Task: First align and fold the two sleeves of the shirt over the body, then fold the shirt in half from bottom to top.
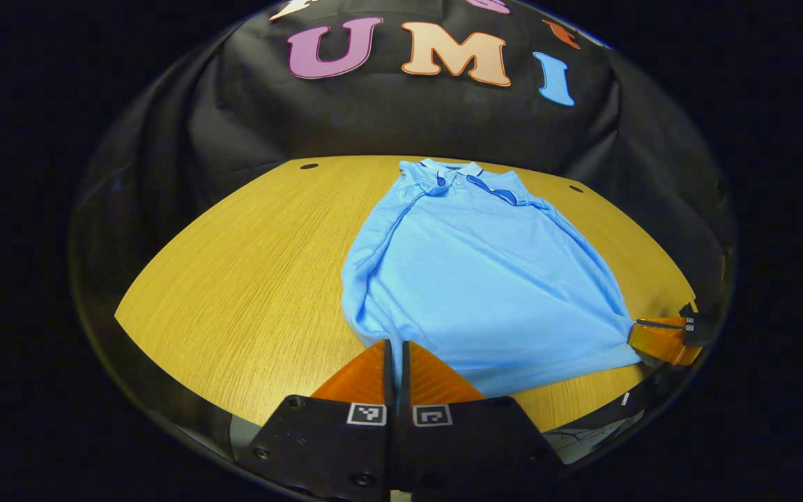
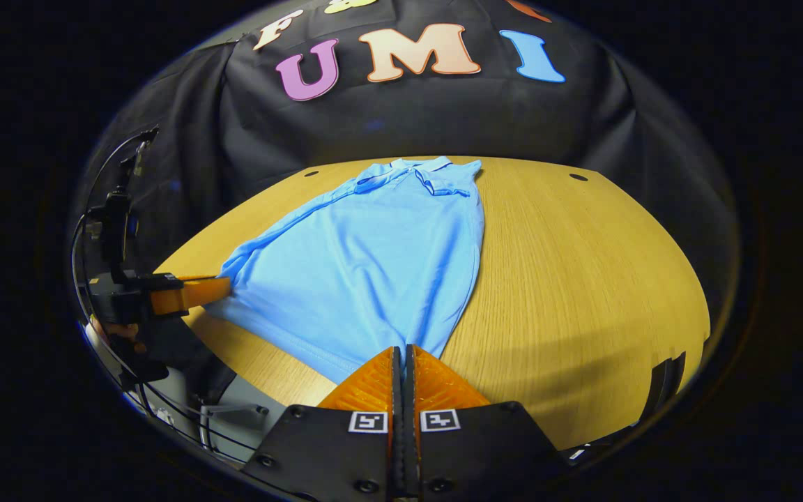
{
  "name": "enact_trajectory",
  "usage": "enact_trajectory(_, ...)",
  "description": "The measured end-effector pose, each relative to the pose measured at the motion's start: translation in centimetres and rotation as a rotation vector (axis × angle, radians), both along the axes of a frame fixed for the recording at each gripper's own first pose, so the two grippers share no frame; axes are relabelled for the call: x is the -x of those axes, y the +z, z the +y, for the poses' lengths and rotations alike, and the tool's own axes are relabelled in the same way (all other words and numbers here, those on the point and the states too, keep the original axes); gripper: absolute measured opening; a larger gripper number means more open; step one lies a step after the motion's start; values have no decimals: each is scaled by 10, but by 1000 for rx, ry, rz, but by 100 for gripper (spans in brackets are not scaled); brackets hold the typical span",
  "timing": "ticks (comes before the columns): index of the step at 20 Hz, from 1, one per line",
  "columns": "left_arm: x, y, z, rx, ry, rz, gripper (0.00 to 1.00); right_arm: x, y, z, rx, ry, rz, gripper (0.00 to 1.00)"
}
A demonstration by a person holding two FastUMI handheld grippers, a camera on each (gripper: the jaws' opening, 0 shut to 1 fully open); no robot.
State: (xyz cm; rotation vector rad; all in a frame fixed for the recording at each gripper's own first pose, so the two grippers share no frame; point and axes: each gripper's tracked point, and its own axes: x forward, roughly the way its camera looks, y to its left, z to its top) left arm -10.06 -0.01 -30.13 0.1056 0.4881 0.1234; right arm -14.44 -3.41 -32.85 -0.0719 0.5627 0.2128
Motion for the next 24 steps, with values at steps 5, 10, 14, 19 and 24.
enact_trajectory(5,-30,48,-17,21,-32,-82,0,-31,42,0,-1,-12,-75,0)
enact_trajectory(10,-87,98,-24,76,-61,-163,0,-88,90,-3,27,-20,-171,0)
enact_trajectory(14,-149,131,-29,127,-109,-194,0,-153,125,-3,50,-62,-227,2)
enact_trajectory(19,-241,158,-23,123,-152,-201,0,-243,153,-1,74,-125,-273,0)
enact_trajectory(24,-328,166,-13,118,-146,-206,0,-337,158,1,87,-175,-284,2)
